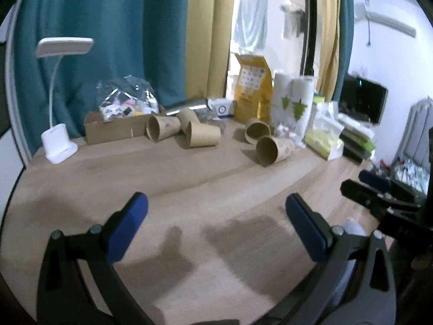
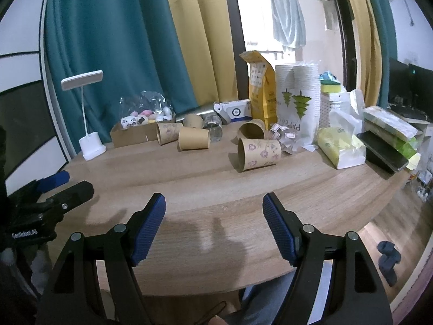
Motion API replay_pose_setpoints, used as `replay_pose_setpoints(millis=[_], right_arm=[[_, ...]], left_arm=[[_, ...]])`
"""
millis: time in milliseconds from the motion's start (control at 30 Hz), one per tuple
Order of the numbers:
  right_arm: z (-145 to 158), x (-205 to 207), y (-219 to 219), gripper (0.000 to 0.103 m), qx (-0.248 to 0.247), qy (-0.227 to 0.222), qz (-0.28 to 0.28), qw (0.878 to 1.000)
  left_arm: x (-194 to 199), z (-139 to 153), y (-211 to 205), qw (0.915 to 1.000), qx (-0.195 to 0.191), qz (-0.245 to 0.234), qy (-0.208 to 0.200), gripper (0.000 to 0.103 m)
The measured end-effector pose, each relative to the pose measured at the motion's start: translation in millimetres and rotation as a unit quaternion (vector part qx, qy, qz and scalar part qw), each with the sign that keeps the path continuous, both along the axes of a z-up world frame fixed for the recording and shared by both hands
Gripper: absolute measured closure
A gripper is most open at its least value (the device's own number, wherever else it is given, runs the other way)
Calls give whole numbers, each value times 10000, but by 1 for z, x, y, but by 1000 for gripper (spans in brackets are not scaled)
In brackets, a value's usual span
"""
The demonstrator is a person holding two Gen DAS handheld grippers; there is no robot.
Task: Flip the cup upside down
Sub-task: 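Reach the left tool to the clear plastic bottle and close on it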
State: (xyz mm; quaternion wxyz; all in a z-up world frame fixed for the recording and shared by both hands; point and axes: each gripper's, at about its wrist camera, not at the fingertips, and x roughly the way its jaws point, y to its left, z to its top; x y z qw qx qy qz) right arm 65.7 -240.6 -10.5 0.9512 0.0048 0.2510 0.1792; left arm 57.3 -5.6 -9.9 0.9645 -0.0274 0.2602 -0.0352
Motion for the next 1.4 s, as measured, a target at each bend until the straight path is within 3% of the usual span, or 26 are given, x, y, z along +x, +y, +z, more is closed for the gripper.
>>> replay_pose_setpoints(millis=[133, 233, 467, 700, 867, 1100, 1233, 1300, 1400], right_arm=[[1, 32, -4, 26, -5, 163, -52, 9999], [1, 59, -6, 26, 7, 288, -57, 9996], [-1, 122, -8, 26, 202, 674, -93, 9975], [2, 176, -20, 26, 517, 974, -178, 9937], [6, 233, -31, 26, 756, 1200, -329, 9893], [-6, 296, -49, 26, 1149, 1554, -497, 9799], [-14, 306, -61, 26, 1338, 1597, -554, 9765], [-17, 307, -68, 26, 1410, 1605, -588, 9751], [-21, 305, -76, 26, 1459, 1612, -631, 9740]], left_arm=[[46, 7, 3, 9983, 412, -220, 339, 0], [86, 9, 1, 9931, 952, -434, 534, 0], [197, 10, -10, 9714, 1758, -1120, 1136, 0], [310, 29, -23, 9684, 1391, -1232, 1662, 0], [382, 16, -32, 9619, 1107, -1030, 2277, 0], [432, -9, -30, 9555, 943, -749, 2691, 1], [455, -26, -31, 9485, 785, -633, 3002, 2], [465, -34, -36, 9449, 881, -639, 3088, 10], [475, -48, -44, 9377, 1045, -584, 3261, 11]])
